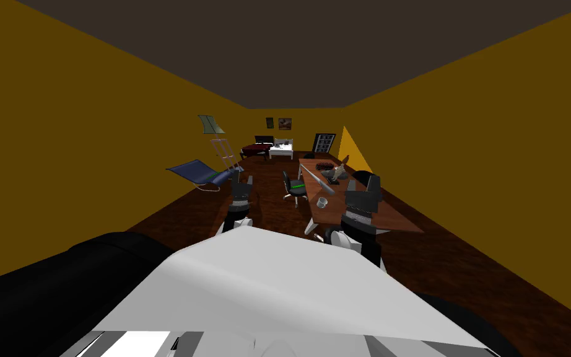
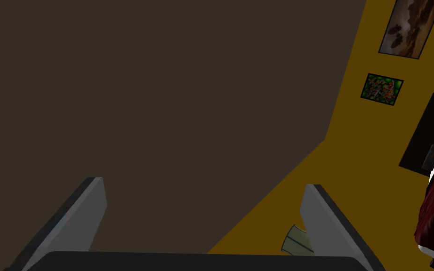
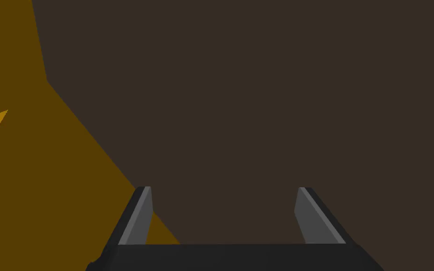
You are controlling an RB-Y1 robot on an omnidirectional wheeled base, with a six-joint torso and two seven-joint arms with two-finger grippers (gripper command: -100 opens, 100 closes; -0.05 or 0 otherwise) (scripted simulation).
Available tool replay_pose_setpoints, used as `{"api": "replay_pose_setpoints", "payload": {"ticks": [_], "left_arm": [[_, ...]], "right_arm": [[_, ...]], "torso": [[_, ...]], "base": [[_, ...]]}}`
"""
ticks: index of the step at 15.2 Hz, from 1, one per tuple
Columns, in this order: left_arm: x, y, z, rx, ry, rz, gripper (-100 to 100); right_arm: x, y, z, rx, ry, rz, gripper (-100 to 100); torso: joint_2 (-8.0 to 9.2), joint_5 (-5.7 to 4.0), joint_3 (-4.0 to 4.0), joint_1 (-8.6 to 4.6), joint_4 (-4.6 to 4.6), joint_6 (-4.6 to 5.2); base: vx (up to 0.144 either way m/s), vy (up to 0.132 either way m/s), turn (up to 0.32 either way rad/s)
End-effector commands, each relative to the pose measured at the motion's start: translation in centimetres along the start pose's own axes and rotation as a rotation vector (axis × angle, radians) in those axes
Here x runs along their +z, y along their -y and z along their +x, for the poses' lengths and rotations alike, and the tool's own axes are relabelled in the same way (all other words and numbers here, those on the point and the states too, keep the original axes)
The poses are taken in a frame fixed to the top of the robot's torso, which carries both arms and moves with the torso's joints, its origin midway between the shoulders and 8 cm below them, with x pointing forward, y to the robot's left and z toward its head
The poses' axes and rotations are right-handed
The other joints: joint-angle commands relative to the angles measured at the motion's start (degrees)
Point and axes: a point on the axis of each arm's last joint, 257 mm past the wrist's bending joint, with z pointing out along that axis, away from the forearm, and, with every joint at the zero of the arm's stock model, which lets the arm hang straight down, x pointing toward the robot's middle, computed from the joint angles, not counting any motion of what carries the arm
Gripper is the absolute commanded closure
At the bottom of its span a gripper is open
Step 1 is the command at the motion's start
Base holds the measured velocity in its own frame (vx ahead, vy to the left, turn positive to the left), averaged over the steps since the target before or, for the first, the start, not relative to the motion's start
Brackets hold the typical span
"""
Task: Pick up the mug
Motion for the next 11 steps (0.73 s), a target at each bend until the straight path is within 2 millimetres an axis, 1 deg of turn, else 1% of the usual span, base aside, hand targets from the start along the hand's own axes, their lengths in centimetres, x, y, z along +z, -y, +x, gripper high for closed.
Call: {"api": "replay_pose_setpoints", "payload": {"ticks": [1, 4, 7, 8, 9, 10, 11], "left_arm": [[0.0, 0.0, 0.0, 0.0, 0.0, 0.0, 0], [0.0, 0.0, 0.0, 0.0, 0.0, 0.0, 0], [0.0, 0.0, 0.0, 0.0, 0.0, 0.0, 0], [0.0, 0.0, 0.0, 0.0, 0.0, 0.0, 0], [0.0, 0.0, 0.0, 0.0, 0.0, 0.0, 0], [0.0, 0.0, 0.0, 0.0, 0.0, 0.0, 0], [0.0, 0.0, 0.0, 0.0, 0.0, 0.0, 0]], "right_arm": [[0.1, -0.2, 0.6, -0.024, -0.041, -0.009, -100], [0.4, -0.6, 1.4, -0.067, -0.098, -0.03, -100], [0.6, -1.1, 2.3, -0.123, -0.153, -0.057, -100], [0.7, -1.2, 2.8, -0.155, -0.18, -0.071, -100], [0.7, -1.3, 3.3, -0.191, -0.207, -0.084, -100], [0.7, -1.3, 3.3, -0.191, -0.207, -0.084, -100], [0.6, -1.3, 3.8, -0.231, -0.235, -0.095, -100]], "torso": [[0.0, 0.0, 0.0, 0.0, 0.0, 0.0], [-0.3, 0.03, -0.16, 0.14, -0.06, -0.01], [-0.6, 0.04, -0.34, 0.17, -0.13, -0.02], [-0.68, 0.05, -0.38, 0.24, -0.14, -0.03], [-0.83, 0.07, -0.46, 0.34, -0.17, -0.03], [-1.04, 0.1, -0.58, 0.54, -0.21, -0.04], [-1.14, 0.13, -0.65, 0.57, -0.25, -0.03]], "base": [[0.029, 0.015, 0.029], [0.095, 0.041, 0.053], [0.157, 0.053, 0.084], [0.222, 0.099, 0.113], [0.282, 0.158, 0.15], [0.279, 0.138, 0.089], [0.25, 0.097, 0.087]]}}
